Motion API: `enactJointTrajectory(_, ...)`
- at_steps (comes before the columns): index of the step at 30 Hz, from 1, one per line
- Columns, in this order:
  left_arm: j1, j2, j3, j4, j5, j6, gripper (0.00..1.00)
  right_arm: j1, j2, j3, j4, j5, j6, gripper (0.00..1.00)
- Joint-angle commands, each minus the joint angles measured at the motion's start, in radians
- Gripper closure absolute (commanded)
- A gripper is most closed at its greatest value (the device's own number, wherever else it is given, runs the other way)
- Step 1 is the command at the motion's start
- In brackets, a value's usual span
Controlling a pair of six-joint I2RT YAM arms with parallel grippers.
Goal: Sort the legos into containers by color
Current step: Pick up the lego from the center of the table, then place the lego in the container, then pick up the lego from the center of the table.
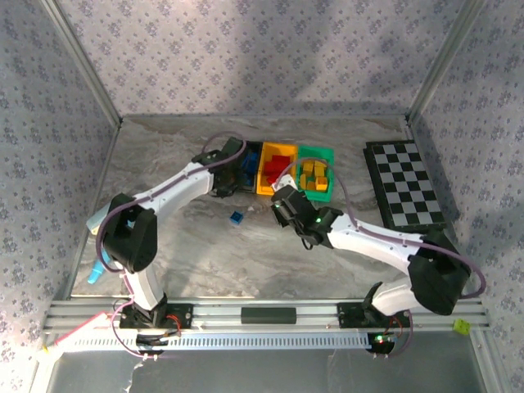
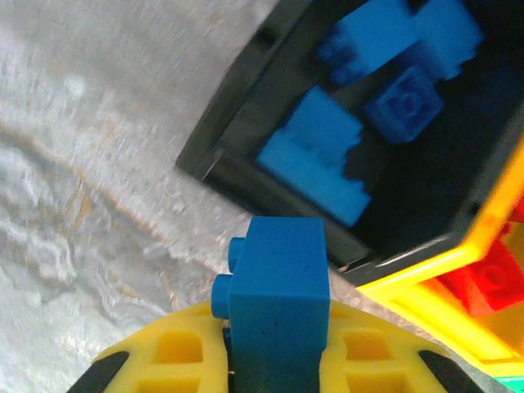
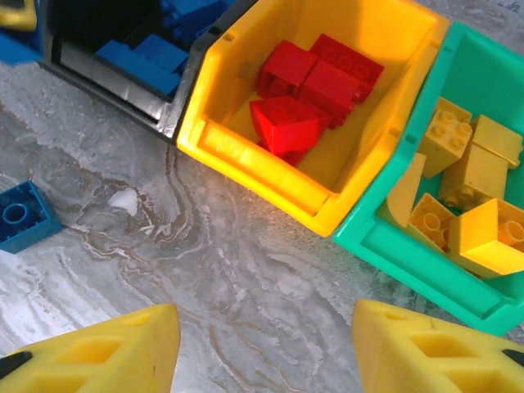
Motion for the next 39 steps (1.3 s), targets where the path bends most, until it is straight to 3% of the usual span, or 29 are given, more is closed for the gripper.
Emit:
enactJointTrajectory(1,0.01,0.12,0.209,-0.095,-0.021,0.169,0.85,-0.063,-0.08,-0.06,0.038,-0.032,0.052,0.41)
enactJointTrajectory(3,0.011,0.193,0.313,-0.115,-0.039,0.237,0.83,-0.093,-0.104,-0.08,0.042,-0.054,0.07,0.41)
enactJointTrajectory(8,0.029,0.349,0.54,-0.264,-0.084,0.242,0.75,-0.133,-0.154,-0.115,0.055,-0.08,0.087,0.41)
enactJointTrajectory(17,0.024,0.247,0.344,-0.094,-0.052,0.252,0.4,-0.147,-0.168,-0.139,0.081,-0.098,0.1,0.41)
enactJointTrajectory(25,-0.032,0.044,0.085,0.104,-0.032,0.335,0.39,-0.15,-0.149,-0.149,0.099,-0.094,0.104,0.41)
enactJointTrajectory(39,-0.173,-0.062,-0.279,0.128,0.022,0.446,0.39,-0.153,-0.12,-0.147,0.11,-0.091,0.107,0.41)
